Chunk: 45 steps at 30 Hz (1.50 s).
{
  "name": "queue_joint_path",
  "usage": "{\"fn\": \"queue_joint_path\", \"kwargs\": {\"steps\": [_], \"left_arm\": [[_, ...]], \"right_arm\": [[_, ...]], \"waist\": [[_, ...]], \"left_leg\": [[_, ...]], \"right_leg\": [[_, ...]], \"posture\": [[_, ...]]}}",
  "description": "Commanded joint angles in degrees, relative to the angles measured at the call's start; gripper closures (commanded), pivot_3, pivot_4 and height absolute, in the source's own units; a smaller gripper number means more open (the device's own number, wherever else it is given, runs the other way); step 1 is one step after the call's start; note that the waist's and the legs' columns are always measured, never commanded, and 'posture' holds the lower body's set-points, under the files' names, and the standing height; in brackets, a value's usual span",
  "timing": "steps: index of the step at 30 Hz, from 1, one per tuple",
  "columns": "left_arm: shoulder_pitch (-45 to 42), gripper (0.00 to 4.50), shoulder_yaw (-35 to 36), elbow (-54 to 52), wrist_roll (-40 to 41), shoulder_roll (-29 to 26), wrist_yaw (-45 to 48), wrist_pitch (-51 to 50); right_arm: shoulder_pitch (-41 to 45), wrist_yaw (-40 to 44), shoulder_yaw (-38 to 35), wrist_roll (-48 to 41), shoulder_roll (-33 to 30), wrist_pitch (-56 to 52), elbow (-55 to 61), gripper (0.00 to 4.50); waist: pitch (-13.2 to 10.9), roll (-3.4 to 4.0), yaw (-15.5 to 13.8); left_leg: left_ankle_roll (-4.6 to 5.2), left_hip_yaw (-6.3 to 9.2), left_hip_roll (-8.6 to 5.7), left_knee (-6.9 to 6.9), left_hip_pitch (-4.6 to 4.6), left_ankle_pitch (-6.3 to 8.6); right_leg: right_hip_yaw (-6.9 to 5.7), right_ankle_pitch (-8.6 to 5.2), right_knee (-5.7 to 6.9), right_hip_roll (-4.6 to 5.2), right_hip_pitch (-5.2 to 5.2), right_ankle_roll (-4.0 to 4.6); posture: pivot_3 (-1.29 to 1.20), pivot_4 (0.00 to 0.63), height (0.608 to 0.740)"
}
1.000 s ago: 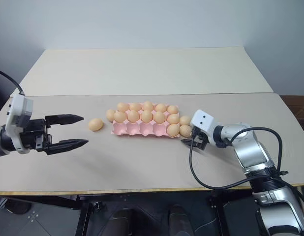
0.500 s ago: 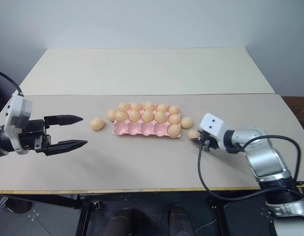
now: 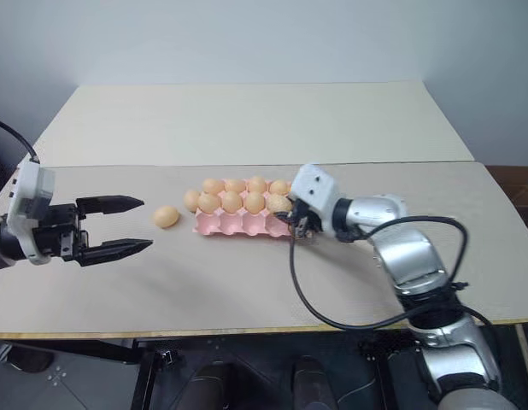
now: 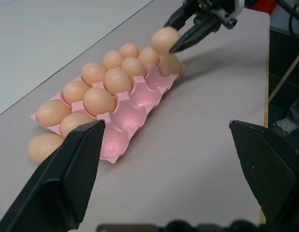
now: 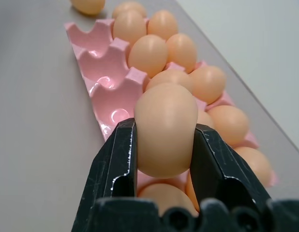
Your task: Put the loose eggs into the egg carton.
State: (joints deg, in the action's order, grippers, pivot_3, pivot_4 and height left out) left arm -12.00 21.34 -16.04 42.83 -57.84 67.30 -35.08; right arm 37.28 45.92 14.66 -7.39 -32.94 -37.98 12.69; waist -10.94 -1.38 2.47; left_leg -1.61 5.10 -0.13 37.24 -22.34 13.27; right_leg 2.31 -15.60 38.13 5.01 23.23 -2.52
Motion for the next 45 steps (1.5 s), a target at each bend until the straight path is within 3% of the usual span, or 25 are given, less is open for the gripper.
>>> {"fn": "queue_joint_path", "kwargs": {"steps": [1,7,10,14,21,26,34,45], "left_arm": [[-0.45,0.0,1.75,-1.13,0.26,-1.0,-0.16,0.43],[0.0,0.0,2.29,-1.41,0.41,-1.12,-0.59,0.34],[0.08,0.0,2.19,-1.28,0.21,-1.0,-0.73,0.55],[0.81,0.0,3.55,-0.14,0.04,-0.96,-1.15,0.55],[6.89,0.0,11.0,2.62,-1.1,-1.71,0.56,1.85],[9.35,0.0,12.68,4.1,-2.57,-1.68,1.65,3.23],[10.59,0.0,12.48,3.15,-2.68,-1.18,1.77,3.81],[8.16,0.0,10.33,-0.09,-1.35,0.59,-0.93,3.03]], "right_arm": [[1.8,-1.59,1.93,2.34,0.68,-1.9,-0.66,2.24],[2.2,-2.06,0.93,2.91,0.81,-3.49,0.38,0.07],[1.77,-1.63,-1.94,1.89,-0.4,-4.23,2.47,0.03],[-1.95,1.51,-11.51,-3.66,-5.31,-5.57,9.03,0.03],[-16.72,13.33,-32.89,-16.07,-17.44,-2.96,15.95,0.03],[-28.51,17.82,-40.58,-17.64,-20.5,2.38,15.39,0.03],[-30.85,14.13,-36.58,-15.85,-20.74,5.95,14.5,0.03],[-12.35,11.8,-13.04,0.62,-16.65,24.41,-9.07,0.03]], "waist": [[0.0,0.0,-0.12],[0.0,0.0,0.01],[0.0,0.0,0.01],[0.0,0.0,-0.14],[0.0,0.0,-0.3],[0.01,-0.02,-0.05],[0.01,-0.02,0.04],[0.01,-0.02,0.1]], "left_leg": [[0.0,0.0,-0.01,0.0,0.0,0.0],[0.0,0.0,-0.01,0.0,0.01,0.0],[0.0,0.0,0.0,0.0,0.01,0.0],[0.0,0.0,-0.01,0.0,-0.03,0.0],[0.01,-0.08,-0.02,0.0,0.04,0.0],[0.01,-0.15,0.05,-0.02,0.15,0.01],[0.02,-0.27,0.06,-0.01,0.19,0.01],[0.01,-0.28,0.04,-0.02,0.1,0.01]], "right_leg": [[0.0,0.0,0.0,0.01,0.0,0.0],[0.0,0.0,0.02,0.0,0.02,0.0],[0.01,0.01,0.02,-0.01,0.02,0.0],[0.01,0.0,0.0,0.01,0.04,-0.01],[0.02,0.01,-0.02,0.05,-0.05,-0.02],[0.06,0.01,-0.03,-0.01,-0.14,-0.01],[0.17,0.03,-0.02,0.0,-0.15,-0.03],[0.17,0.03,-0.04,0.03,-0.04,-0.03]], "posture": [[0.0,0.15,0.74],[0.0,0.15,0.74],[0.0,0.15,0.74],[0.0,0.15,0.74],[0.0,0.15,0.74],[0.0,0.15,0.74],[0.0,0.15,0.74],[0.0,0.15,0.74]]}}
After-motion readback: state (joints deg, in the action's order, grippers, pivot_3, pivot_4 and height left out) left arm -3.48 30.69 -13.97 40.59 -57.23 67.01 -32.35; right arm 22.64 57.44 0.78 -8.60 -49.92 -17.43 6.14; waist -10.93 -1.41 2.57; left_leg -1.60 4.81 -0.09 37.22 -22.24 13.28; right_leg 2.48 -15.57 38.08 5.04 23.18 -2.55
